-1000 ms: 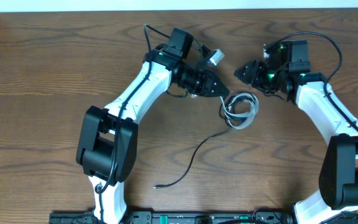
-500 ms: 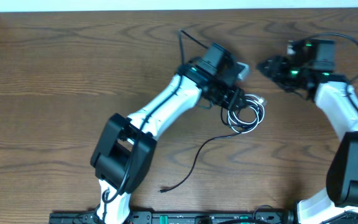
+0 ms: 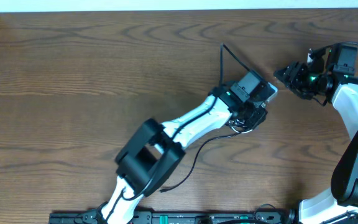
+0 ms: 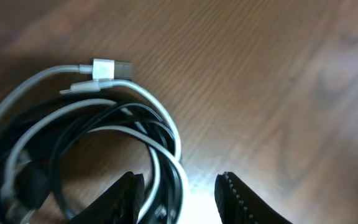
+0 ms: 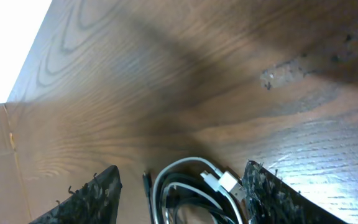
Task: Untangle cables
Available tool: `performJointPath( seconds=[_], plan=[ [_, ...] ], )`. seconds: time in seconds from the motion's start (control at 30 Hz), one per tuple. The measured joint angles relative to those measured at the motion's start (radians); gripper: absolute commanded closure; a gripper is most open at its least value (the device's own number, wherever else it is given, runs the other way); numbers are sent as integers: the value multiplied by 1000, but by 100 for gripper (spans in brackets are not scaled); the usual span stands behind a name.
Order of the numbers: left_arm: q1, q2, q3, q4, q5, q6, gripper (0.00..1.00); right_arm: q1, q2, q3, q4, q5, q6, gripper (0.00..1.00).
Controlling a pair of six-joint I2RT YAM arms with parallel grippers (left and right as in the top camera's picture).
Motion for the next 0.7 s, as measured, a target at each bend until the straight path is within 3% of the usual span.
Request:
performJointPath(
  seconds=[0.33, 0.47, 0.63, 0.7],
  plan=[
    [-29, 100, 0, 72, -130, -10, 59, 0, 0, 0, -36, -1, -39, 39],
    [-31, 100, 0, 84, -171, -27, 69, 1, 0, 0, -42, -2, -47, 39],
    [-33, 100, 0, 80, -188, -37, 91, 2, 0, 0, -42, -2, -54, 39],
    [-34, 100, 0, 77, -190, -38, 92, 2, 0, 0, -42, -2, -55, 38]
  ],
)
